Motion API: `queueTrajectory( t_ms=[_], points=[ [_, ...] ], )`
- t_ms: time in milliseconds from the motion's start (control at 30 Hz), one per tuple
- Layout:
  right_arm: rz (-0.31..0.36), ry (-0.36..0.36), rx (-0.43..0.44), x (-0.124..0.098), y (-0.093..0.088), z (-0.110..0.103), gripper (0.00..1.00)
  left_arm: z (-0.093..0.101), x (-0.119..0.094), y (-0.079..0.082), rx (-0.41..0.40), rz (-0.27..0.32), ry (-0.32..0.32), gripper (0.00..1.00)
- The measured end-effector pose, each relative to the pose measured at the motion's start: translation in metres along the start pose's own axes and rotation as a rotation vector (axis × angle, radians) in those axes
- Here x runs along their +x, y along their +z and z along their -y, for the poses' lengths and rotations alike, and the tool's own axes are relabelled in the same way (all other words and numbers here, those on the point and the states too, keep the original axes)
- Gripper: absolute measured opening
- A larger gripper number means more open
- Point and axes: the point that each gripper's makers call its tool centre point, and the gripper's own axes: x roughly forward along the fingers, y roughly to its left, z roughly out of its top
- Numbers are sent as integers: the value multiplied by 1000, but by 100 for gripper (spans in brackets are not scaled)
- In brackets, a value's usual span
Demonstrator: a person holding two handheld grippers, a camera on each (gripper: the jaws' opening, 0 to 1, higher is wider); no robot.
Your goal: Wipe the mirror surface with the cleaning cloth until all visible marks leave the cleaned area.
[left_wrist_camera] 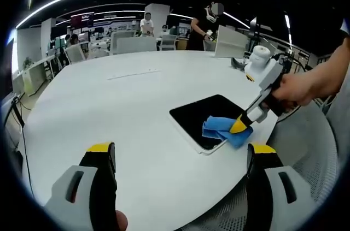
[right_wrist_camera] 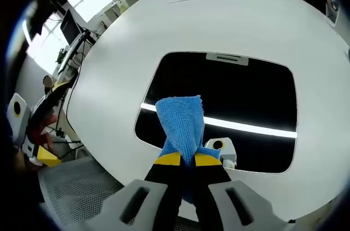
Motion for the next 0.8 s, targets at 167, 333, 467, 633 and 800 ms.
queueTrajectory(
  t_ms=[167, 333, 467, 633, 800],
  points=[
    [-6, -2, 2, -3, -1, 8, 0, -1, 0, 4, -7, 11, 6, 99],
    [3, -5, 25, -6, -4, 15, 0, -1, 1, 7, -9, 18, 7, 99],
    [4, -5, 31, -8, -5, 17, 0, -2, 3, 6, -16, 19, 11, 99],
    [-6, -9, 23, -8, -6, 21, 0, 2, 5, 6, -24, 18, -1, 99],
    [-10, -12, 32, -9, -7, 24, 0, 1, 6, 7, -31, 28, 0, 99]
  ],
)
